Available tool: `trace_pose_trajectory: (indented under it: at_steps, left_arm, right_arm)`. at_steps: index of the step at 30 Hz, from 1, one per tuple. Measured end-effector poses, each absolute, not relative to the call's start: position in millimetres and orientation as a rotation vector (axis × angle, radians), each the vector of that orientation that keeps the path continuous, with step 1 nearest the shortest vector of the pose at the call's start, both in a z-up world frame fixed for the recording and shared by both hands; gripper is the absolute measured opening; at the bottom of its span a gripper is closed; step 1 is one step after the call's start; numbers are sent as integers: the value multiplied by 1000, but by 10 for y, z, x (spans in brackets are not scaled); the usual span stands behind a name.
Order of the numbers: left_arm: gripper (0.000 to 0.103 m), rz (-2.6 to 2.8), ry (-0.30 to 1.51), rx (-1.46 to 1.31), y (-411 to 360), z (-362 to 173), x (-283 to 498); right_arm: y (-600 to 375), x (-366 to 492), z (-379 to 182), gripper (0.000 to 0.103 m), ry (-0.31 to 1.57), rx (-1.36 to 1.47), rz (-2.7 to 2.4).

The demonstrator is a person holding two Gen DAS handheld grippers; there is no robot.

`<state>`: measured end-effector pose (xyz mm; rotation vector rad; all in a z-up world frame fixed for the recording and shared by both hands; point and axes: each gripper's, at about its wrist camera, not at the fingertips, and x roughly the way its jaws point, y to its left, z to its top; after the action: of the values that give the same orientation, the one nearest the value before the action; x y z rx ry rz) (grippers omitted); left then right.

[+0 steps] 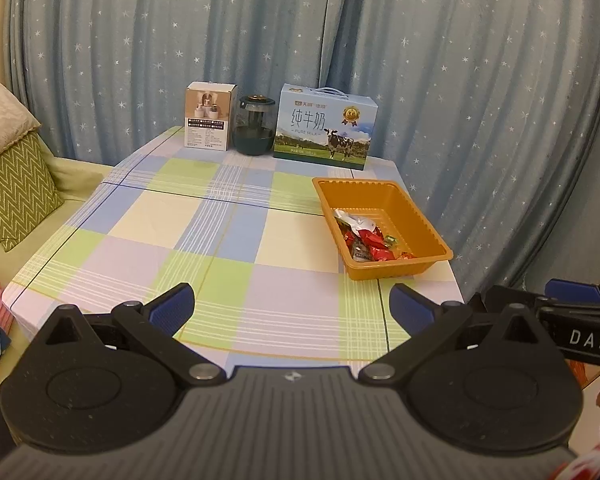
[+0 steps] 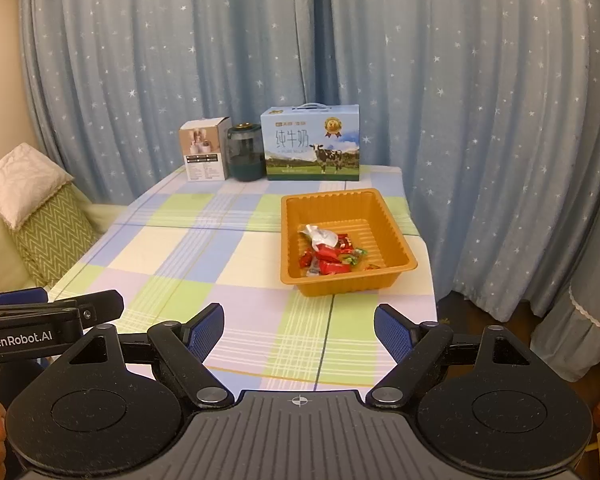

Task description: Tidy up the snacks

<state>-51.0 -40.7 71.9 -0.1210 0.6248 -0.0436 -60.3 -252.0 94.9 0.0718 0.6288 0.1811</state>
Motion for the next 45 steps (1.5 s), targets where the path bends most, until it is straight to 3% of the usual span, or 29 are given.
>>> trace_pose_trajectory:
  at_steps: [45]
  left_arm:
    - [103,-44,624,-103,-430,683,-513]
  right_arm:
    - [-2512,-585,931,82,637,74,181]
